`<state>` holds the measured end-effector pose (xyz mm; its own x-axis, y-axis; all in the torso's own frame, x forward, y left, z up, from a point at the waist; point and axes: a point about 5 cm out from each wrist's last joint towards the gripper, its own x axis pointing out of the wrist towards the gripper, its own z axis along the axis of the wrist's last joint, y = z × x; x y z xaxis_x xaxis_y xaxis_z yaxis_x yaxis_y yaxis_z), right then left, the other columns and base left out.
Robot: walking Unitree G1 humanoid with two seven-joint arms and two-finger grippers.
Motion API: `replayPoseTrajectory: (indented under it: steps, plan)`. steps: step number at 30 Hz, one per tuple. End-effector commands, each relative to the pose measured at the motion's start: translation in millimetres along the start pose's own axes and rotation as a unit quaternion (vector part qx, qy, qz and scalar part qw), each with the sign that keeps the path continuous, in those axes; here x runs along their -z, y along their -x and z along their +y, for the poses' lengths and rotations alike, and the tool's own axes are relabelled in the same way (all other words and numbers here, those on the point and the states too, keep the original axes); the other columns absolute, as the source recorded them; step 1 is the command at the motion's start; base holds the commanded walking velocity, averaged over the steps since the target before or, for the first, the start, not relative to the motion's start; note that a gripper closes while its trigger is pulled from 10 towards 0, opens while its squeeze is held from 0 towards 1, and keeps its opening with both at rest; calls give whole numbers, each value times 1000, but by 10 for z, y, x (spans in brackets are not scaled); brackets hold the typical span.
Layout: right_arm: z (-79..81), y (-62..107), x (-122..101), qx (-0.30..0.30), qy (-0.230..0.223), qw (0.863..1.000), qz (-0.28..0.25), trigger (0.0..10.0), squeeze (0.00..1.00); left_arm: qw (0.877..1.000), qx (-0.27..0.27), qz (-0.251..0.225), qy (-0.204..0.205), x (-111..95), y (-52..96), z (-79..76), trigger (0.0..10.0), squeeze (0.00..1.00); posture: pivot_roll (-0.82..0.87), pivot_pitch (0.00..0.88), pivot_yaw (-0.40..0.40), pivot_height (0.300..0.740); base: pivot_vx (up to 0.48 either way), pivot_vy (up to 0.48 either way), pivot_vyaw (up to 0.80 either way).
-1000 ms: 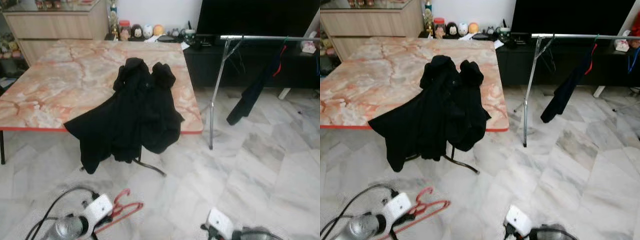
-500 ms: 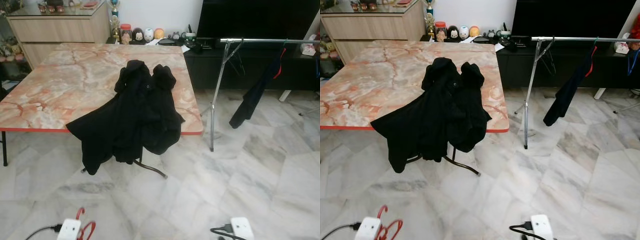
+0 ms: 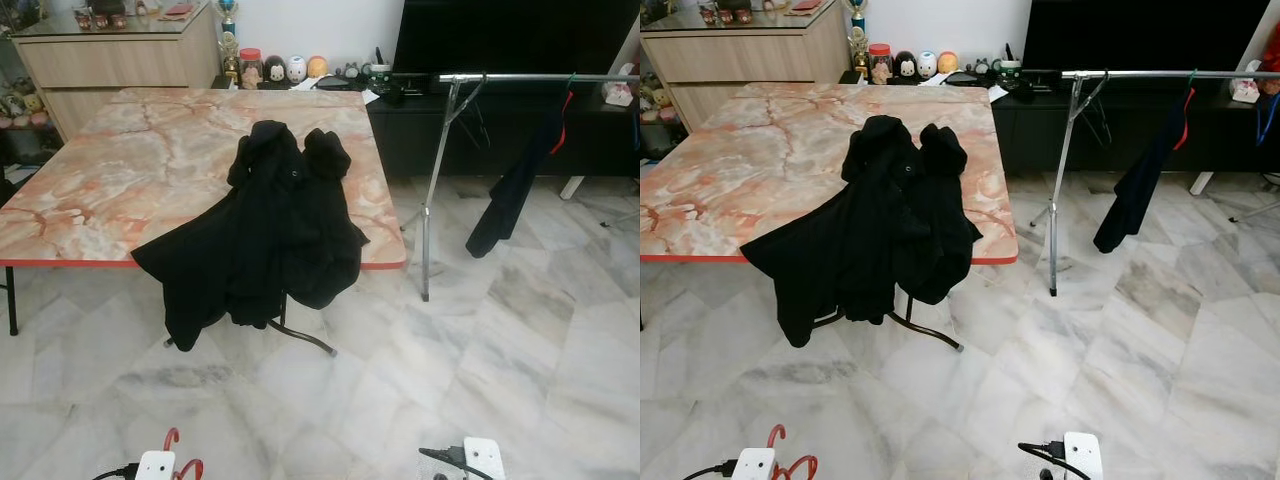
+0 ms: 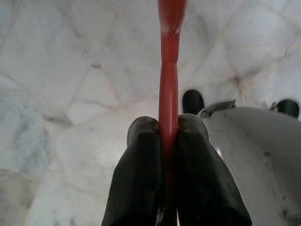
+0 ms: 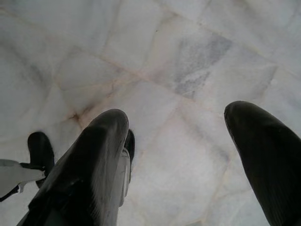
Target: Hang hanger
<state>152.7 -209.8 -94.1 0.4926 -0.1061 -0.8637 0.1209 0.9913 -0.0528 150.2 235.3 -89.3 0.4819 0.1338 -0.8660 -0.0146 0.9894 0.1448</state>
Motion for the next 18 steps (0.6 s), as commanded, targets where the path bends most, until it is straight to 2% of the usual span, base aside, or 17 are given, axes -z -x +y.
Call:
replayPoseTrajectory:
  steps: [1, 3, 4, 10, 14, 18]
  plan:
    - [-16, 2, 26, 5, -12, 1000, 9, 10000, 0, 1000, -12, 13, -2, 37, 0, 4, 10000, 0, -75, 0, -18, 740, 0, 0, 0]
    - [-27, 3, 33, 8, -20, 1000, 11, 10000, 0, 1000, -17, 15, -1, 39, 0, 10, 10000, 0, -76, 0, -16, 740, 0, -137, 0]
    - [-28, 7, 67, 4, 9, 1000, 23, 10000, 0, 1000, -19, 17, -4, 44, 0, 11, 10000, 0, -77, 0, -15, 740, 0, -289, 0]
    - [-77, 20, 131, 6, 39, 998, 40, 10000, 0, 999, -20, 22, -15, 80, 5, 4, 10000, 0, -76, 0, -10, 740, 0, -287, 0]
    - [-19, 66, 375, 5, 32, 998, 60, 10000, 0, 999, -21, 24, -26, 91, 8, 14, 10000, 0, -68, 0, -11, 740, 0, -289, 0]
    - [-28, 81, 431, 5, 29, 997, 66, 10000, 0, 999, -22, 28, -31, 113, 13, 32, 10000, 0, -73, 0, -3, 740, 0, -311, 0]
